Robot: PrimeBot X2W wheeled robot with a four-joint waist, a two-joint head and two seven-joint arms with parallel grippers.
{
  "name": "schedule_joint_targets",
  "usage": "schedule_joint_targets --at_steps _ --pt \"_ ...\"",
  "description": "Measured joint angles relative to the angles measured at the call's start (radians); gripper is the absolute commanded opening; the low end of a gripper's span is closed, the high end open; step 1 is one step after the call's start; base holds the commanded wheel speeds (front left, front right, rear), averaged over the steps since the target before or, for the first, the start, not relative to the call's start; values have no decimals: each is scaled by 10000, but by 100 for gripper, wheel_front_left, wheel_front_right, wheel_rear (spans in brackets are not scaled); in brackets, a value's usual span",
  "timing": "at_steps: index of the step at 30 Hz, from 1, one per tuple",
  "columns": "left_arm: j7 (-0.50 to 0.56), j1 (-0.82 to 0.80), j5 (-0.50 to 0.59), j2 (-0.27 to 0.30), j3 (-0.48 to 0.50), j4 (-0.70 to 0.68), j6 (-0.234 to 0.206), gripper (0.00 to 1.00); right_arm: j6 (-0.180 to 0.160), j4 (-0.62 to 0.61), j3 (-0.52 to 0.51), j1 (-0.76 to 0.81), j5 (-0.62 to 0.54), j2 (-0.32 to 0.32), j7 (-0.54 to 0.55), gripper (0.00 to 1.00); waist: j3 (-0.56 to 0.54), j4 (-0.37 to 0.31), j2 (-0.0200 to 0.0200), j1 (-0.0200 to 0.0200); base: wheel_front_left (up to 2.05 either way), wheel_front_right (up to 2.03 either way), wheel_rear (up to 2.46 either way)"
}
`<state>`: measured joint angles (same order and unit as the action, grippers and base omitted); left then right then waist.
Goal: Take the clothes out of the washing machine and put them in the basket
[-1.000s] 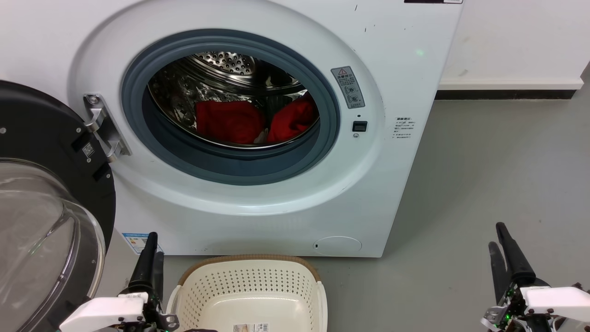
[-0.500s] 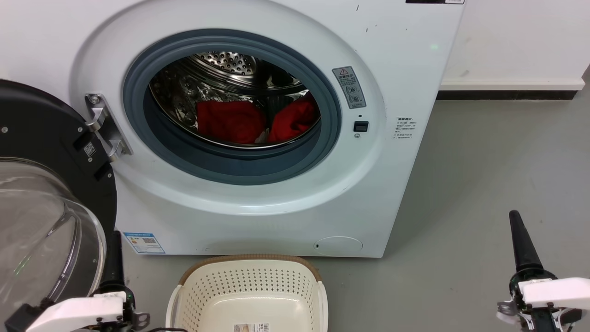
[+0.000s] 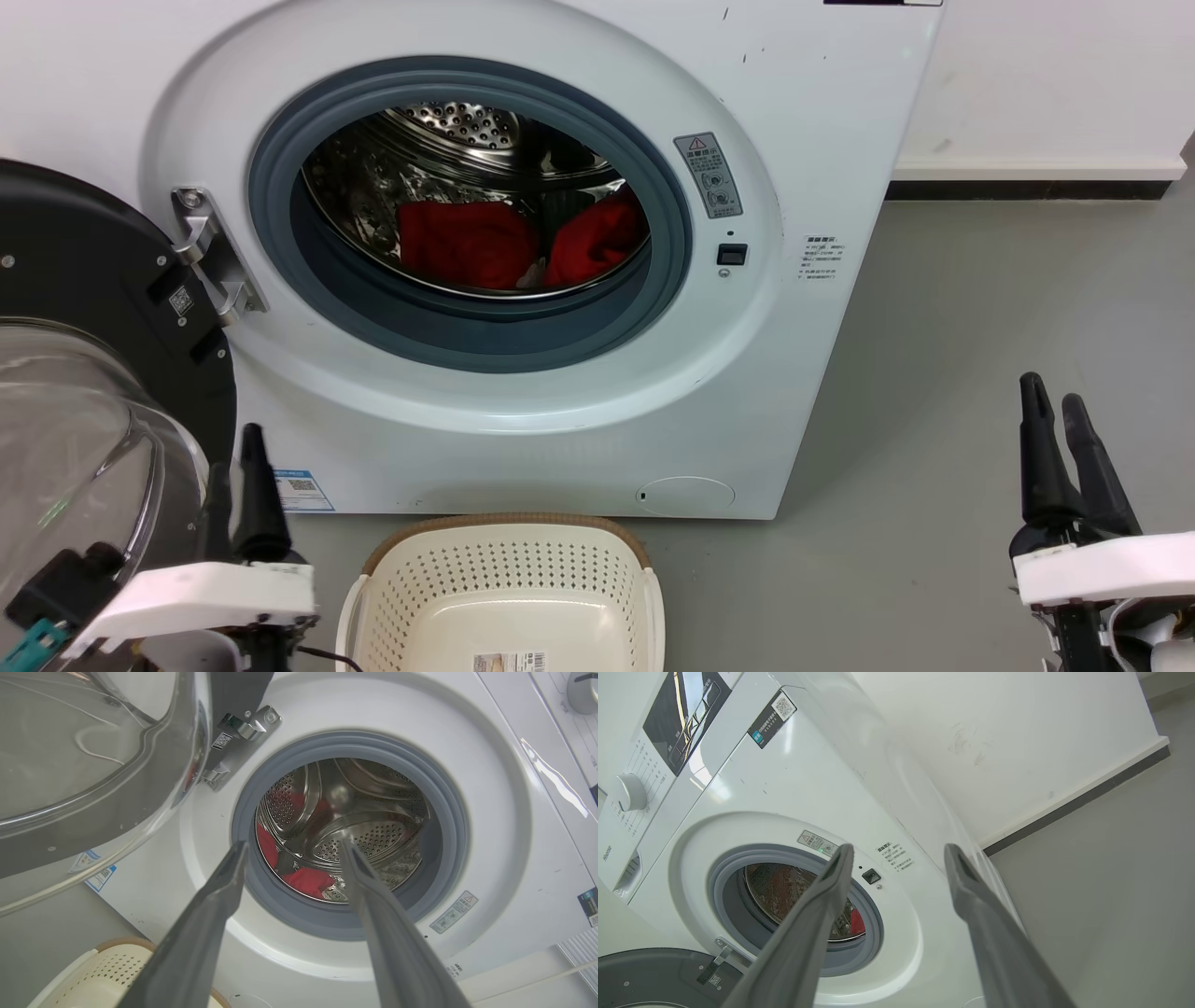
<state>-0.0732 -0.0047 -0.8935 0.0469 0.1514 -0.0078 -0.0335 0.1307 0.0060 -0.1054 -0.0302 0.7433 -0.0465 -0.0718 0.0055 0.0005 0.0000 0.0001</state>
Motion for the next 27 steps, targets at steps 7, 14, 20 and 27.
schedule_joint_targets --at_steps 7,14,20,27 --pt "-280 207 2017 38 -861 -506 -278 100 0 -522 238 206 -2257 -2 -274 100 32 -27 0 0 0 0 0" --pt "-470 289 3304 345 -1538 -405 -654 100 0 -802 282 358 -3490 -4 -491 100 48 -52 0 0 0 0 0" --pt "-637 295 3852 604 -2063 -541 -1087 100 0 -945 343 481 -4332 -4 -644 100 70 -75 0 1 0 0 0" --pt "-813 372 4243 711 -2451 -441 -1110 100 2 -1057 347 550 -5273 -4 -830 100 69 -104 0 0 0 0 0"
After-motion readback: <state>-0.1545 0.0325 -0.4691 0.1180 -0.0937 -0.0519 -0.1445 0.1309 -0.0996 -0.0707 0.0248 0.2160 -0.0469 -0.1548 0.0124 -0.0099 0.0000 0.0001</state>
